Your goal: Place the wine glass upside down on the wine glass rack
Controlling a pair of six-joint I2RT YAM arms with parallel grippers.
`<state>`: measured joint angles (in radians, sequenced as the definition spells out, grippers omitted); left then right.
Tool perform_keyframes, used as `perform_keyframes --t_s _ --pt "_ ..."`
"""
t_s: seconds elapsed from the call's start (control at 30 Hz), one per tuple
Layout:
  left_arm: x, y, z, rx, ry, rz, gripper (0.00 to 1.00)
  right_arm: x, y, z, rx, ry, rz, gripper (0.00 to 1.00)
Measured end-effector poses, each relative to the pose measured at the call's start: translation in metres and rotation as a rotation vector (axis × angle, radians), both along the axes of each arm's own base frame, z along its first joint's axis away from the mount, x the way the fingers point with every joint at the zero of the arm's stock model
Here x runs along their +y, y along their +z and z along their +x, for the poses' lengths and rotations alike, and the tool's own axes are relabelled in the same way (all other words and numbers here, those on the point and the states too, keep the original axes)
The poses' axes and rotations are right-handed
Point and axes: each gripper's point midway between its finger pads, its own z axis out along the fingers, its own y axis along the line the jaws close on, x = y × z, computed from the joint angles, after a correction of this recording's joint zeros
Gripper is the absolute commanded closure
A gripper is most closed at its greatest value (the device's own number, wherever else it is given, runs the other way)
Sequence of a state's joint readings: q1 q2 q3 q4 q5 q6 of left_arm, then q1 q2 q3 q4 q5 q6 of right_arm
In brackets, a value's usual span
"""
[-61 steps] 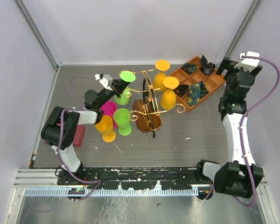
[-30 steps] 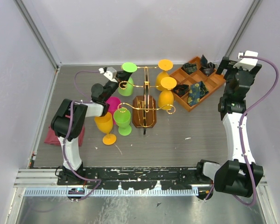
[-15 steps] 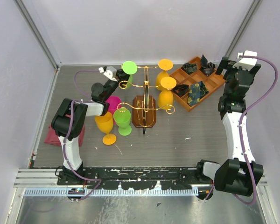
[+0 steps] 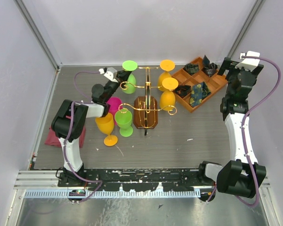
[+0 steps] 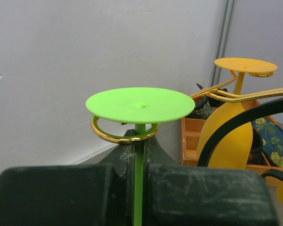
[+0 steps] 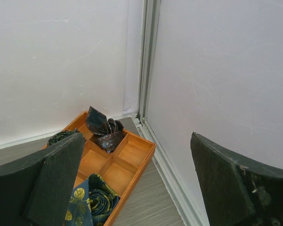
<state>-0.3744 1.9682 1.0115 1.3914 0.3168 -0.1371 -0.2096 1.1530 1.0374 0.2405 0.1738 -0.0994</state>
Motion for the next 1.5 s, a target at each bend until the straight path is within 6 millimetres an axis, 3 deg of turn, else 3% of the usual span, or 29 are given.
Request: perform_keyframes --t_s 0.6,1.1,1.37,1.5 --pt "0.022 0.002 0.014 0.013 0.084 -0.025 0.96 0.0 0.0 0.0 0.001 0.0 0.001 0.0" --pt "0.03 0.014 -0.013 -0.016 0.046 0.015 0.96 0.001 0.0 0.0 -0.002 0.005 0.007 0.0" --pt "0.022 0.011 -0.021 -0.01 -0.021 0.027 0.83 0.001 0.0 0.0 -0.002 0.005 0.008 0.0" --pt "0.018 0.009 -0.024 0.001 -0.048 0.024 0.7 0.001 0.0 0.0 -0.003 0.006 0.01 0.0"
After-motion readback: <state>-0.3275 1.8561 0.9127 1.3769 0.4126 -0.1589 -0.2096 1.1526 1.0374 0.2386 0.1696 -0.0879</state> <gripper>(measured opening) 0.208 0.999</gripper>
